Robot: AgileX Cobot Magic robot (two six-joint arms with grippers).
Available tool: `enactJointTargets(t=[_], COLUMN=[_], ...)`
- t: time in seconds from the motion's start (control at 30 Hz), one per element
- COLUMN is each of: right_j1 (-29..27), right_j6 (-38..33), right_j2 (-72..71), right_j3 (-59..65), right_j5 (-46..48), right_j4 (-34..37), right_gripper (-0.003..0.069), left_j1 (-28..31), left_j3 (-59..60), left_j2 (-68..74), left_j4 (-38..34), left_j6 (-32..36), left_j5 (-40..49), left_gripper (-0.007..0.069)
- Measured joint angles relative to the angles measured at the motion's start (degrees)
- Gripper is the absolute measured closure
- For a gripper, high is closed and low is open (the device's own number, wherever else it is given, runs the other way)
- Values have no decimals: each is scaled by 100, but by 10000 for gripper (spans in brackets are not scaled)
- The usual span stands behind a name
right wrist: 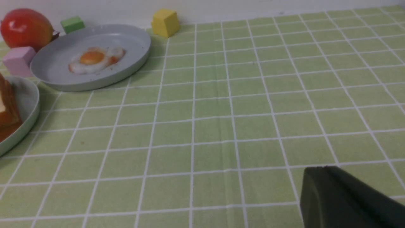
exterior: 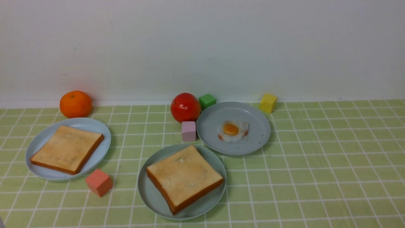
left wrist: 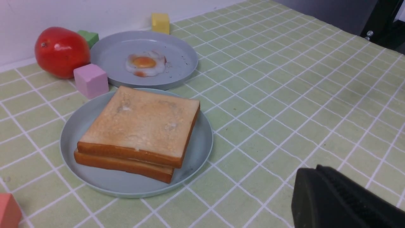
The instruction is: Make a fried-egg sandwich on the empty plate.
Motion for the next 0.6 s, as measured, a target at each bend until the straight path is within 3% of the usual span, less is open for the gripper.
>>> enactJointTargets(t=[0.17, 0.6], right_j1=[0, 0], right_j6=[-329, -358], right_j2=[0, 0], right_j3=[-7, -9], right_j5=[50, 57], right_j4=[266, 303], right_gripper=[669, 665], left_j1=[0, 0], left_j3=[0, 0], left_j2=[0, 0], left_j4=[0, 0], left_j6=[0, 0], left_j5=[0, 2], left_gripper=[627, 620])
